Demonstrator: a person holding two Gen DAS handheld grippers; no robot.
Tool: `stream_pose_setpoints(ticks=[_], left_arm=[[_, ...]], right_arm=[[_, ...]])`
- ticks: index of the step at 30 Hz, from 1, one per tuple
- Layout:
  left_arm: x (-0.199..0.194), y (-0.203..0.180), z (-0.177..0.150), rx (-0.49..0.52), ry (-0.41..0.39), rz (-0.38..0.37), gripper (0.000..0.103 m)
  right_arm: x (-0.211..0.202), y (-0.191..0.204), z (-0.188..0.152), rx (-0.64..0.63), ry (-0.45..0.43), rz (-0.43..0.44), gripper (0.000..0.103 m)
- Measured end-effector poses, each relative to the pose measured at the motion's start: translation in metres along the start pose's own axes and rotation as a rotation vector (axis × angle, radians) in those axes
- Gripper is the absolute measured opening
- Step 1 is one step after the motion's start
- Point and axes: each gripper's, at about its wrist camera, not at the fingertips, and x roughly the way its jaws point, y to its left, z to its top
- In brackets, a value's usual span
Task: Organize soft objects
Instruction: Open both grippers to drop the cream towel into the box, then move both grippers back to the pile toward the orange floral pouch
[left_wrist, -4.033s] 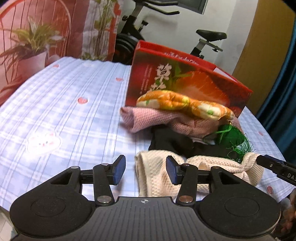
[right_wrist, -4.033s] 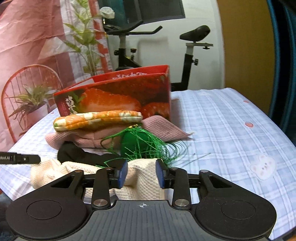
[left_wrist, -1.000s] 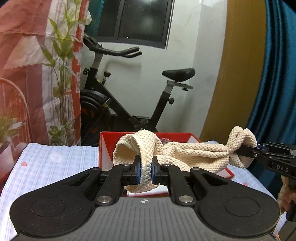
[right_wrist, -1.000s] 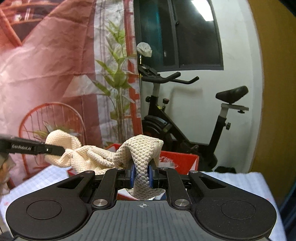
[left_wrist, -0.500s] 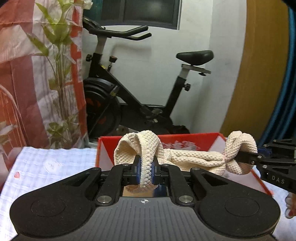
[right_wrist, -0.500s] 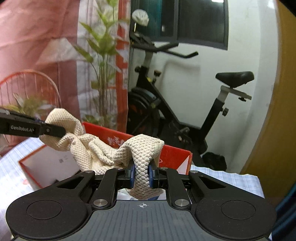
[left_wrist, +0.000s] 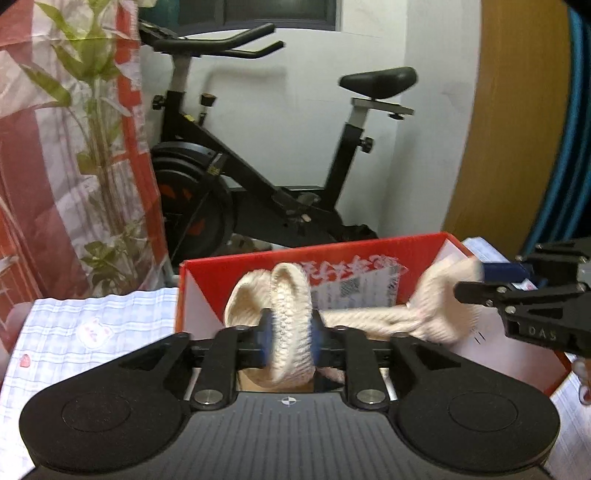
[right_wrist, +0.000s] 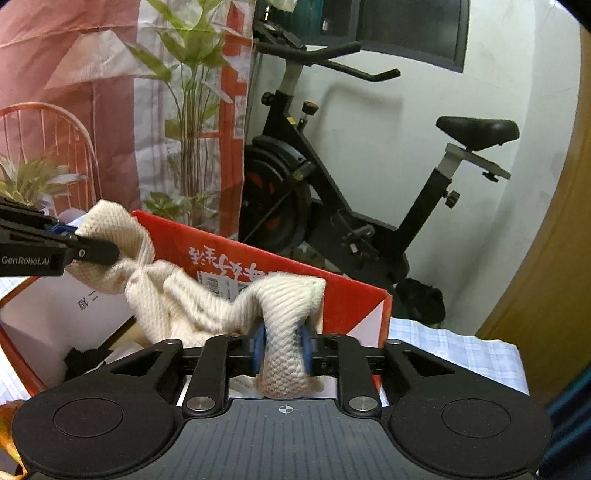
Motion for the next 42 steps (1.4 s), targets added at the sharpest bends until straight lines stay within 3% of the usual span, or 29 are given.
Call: stream_pose_setpoints(ticks=[1, 2, 7, 15, 20, 27, 36, 42], left_arm=[[-0.001, -0.001, -0.001, 0.008, 0.001, 0.008, 0.042], [-0.002, -0.001, -0.002, 0.012, -0.003, 0.015, 0.045], [-0.019, 0.002, -0.002, -0.013, -0.026, -0.016, 0.045], [-0.064, -0.002, -0.016, -0.017, -0.059, -0.003, 0.045], [-0.098, -0.001, -0.046, -0.085, -0.097, 0.008, 0.045], [-0.129, -0.010, -0.084, -0.052, -0.099, 0.024, 0.045], [-0.136, -0.007, -0.107, -0.108, -0.069, -0.009, 0.045], [-0.128, -0.002, -0.121, -0.162, -0.024, -0.022, 0.045]], right_arm=[[-0.001, 0.000, -0.001, -0.002, -0.002, 0.001, 0.025], [-0.002, 0.000, -0.002, -0.001, 0.000, 0.001, 0.025], [-0.014, -0.003, -0.006, 0.008, -0.009, -0.004, 0.025], [-0.051, 0.002, -0.015, 0.000, -0.036, 0.017, 0.025], [-0.082, 0.010, -0.024, 0.012, -0.071, 0.034, 0.026], [-0.121, 0.029, -0.053, -0.014, -0.111, 0.061, 0.026], [-0.147, 0.052, -0.080, 0.036, -0.154, 0.118, 0.026], [-0.133, 0.063, -0.098, 0.093, -0.130, 0.153, 0.026]])
